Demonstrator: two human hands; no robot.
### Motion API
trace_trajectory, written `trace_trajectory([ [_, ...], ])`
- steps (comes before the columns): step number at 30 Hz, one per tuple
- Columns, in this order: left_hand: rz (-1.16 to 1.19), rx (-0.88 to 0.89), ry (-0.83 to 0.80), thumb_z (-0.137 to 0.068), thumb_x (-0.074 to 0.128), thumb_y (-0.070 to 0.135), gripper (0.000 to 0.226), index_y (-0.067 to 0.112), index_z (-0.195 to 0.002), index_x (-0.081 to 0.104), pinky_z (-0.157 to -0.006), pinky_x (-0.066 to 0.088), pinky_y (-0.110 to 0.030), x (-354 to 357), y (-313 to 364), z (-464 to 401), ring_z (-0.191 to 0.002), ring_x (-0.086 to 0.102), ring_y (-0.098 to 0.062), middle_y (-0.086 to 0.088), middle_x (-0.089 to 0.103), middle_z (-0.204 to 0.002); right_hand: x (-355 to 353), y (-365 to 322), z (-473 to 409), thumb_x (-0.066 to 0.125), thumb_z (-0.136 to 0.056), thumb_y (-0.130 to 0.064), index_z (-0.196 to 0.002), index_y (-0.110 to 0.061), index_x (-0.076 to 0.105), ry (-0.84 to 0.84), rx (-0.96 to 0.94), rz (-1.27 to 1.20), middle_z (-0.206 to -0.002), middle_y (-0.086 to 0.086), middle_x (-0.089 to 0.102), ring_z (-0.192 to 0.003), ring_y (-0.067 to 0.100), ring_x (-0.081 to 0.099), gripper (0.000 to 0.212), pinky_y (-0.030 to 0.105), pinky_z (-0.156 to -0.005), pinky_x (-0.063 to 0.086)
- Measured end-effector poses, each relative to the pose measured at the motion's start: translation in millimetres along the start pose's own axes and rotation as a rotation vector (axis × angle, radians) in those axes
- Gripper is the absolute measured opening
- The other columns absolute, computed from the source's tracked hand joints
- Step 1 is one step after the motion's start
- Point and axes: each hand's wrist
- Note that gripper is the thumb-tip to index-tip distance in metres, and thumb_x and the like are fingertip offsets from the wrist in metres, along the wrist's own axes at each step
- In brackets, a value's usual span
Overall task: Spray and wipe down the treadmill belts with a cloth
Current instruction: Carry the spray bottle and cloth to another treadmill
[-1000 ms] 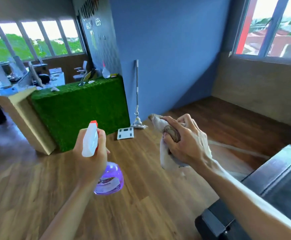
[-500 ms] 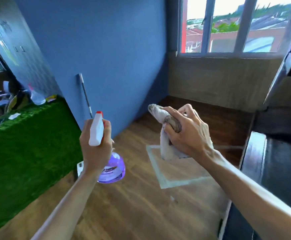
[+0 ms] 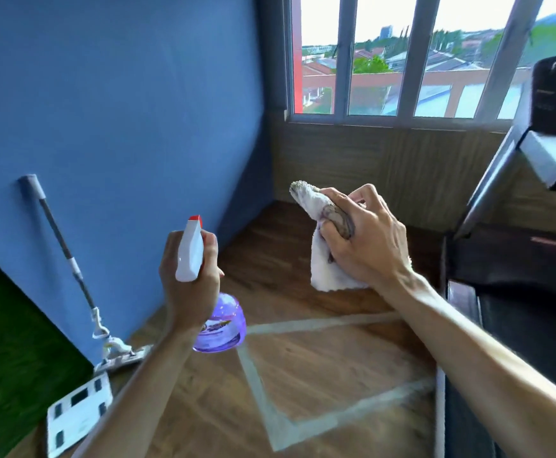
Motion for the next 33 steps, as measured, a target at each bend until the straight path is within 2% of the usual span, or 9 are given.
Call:
trace_trajectory([
  [5, 0.029, -0.014, -0.028, -0.097, 0.064, 0.029, 0.011, 0.029, -0.088, 0.057, -0.058, 0.05, -0.039, 83.8, -44.4, -82.0, -0.045, 0.054, -0.02, 0.0, 0.054, -0.059, 50.5, 55.9, -82.0, 0.058, -0.089, -0.047, -0.138, -0.052, 0.052, -0.005, 0.024, 0.051, -0.106, -0.014, 0.043, -0.103, 0.007, 0.05, 0.049, 0.032, -0.076, 0.046],
  [8, 0.053, -0.037, -0.073, -0.098, 0.065, 0.028, 0.013, 0.019, -0.091, 0.057, -0.059, 0.052, -0.047, 133.3, -81.2, -134.8, -0.046, 0.054, -0.024, -0.01, 0.053, -0.054, 87.9, 92.6, -135.0, 0.056, -0.089, -0.048, -0.139, -0.053, 0.052, 0.016, 0.056, 0.059, -0.106, -0.015, 0.044, -0.103, 0.007, 0.05, 0.05, 0.032, -0.077, 0.045],
  [10, 0.062, -0.026, -0.083, -0.095, 0.064, 0.034, 0.014, 0.022, -0.092, 0.058, -0.059, 0.053, -0.048, 167.8, -106.8, -173.5, -0.046, 0.054, -0.026, -0.008, 0.052, -0.051, 115.6, 117.1, -174.7, 0.052, -0.089, -0.052, -0.139, -0.053, 0.051, 0.029, 0.069, 0.083, -0.105, -0.014, 0.043, -0.102, 0.008, 0.051, 0.051, 0.032, -0.077, 0.046],
  [13, 0.094, -0.022, -0.111, -0.094, 0.063, 0.037, 0.009, 0.03, -0.09, 0.059, -0.059, 0.053, -0.045, 225.0, -141.8, -240.7, -0.046, 0.054, -0.024, -0.009, 0.053, -0.052, 155.0, 153.0, -235.4, 0.051, -0.087, -0.053, -0.139, -0.053, 0.051, 0.05, 0.079, 0.116, -0.105, -0.014, 0.043, -0.104, 0.009, 0.052, 0.052, 0.032, -0.077, 0.046],
  [16, 0.112, -0.003, -0.183, -0.1, 0.065, 0.026, 0.01, 0.023, -0.092, 0.06, -0.06, 0.053, -0.044, 288.5, -170.6, -310.1, -0.046, 0.054, -0.02, -0.008, 0.053, -0.053, 188.9, 186.0, -295.8, 0.049, -0.086, -0.055, -0.138, -0.055, 0.051, 0.076, 0.116, 0.156, -0.105, -0.015, 0.043, -0.104, 0.009, 0.053, 0.052, 0.031, -0.076, 0.045],
  [19, 0.135, 0.034, -0.249, -0.101, 0.063, 0.02, 0.011, 0.014, -0.093, 0.06, -0.056, 0.051, -0.033, 357.2, -188.7, -373.7, -0.045, 0.053, -0.016, -0.008, 0.054, -0.058, 216.6, 222.2, -357.1, 0.047, -0.086, -0.057, -0.138, -0.054, 0.052, 0.106, 0.14, 0.195, -0.106, -0.016, 0.044, -0.104, 0.01, 0.053, 0.052, 0.029, -0.074, 0.041],
  [22, 0.179, 0.032, -0.29, -0.1, 0.063, 0.018, 0.015, 0.01, -0.089, 0.059, -0.051, 0.046, -0.024, 426.2, -201.3, -423.3, -0.042, 0.051, -0.013, -0.014, 0.055, -0.062, 239.0, 261.6, -407.5, 0.049, -0.087, -0.056, -0.137, -0.051, 0.055, 0.113, 0.171, 0.24, -0.107, -0.014, 0.046, -0.103, 0.011, 0.054, 0.05, 0.031, -0.074, 0.046],
  [25, 0.194, 0.035, -0.35, -0.101, 0.063, 0.018, 0.01, 0.013, -0.092, 0.062, -0.047, 0.045, -0.024, 502.5, -219.9, -465.6, -0.042, 0.049, -0.014, -0.012, 0.053, -0.061, 261.2, 315.6, -461.1, 0.049, -0.087, -0.055, -0.137, -0.051, 0.055, 0.131, 0.182, 0.261, -0.107, -0.013, 0.046, -0.104, 0.013, 0.055, 0.05, 0.034, -0.075, 0.05],
  [33, 0.196, -0.061, -0.306, -0.101, 0.062, 0.023, 0.027, -0.003, -0.096, 0.066, -0.046, 0.046, -0.018, 722.0, -266.8, -575.1, -0.041, 0.051, -0.013, -0.014, 0.057, -0.065, 307.7, 482.0, -625.5, 0.048, -0.086, -0.057, -0.136, -0.05, 0.058, 0.145, 0.152, 0.285, -0.111, -0.011, 0.049, -0.106, 0.014, 0.056, 0.052, 0.036, -0.075, 0.053],
])
Point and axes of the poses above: each hand's wrist, its own z-axis away from the middle knuckle, its own x-axis out of the palm, y = z × x
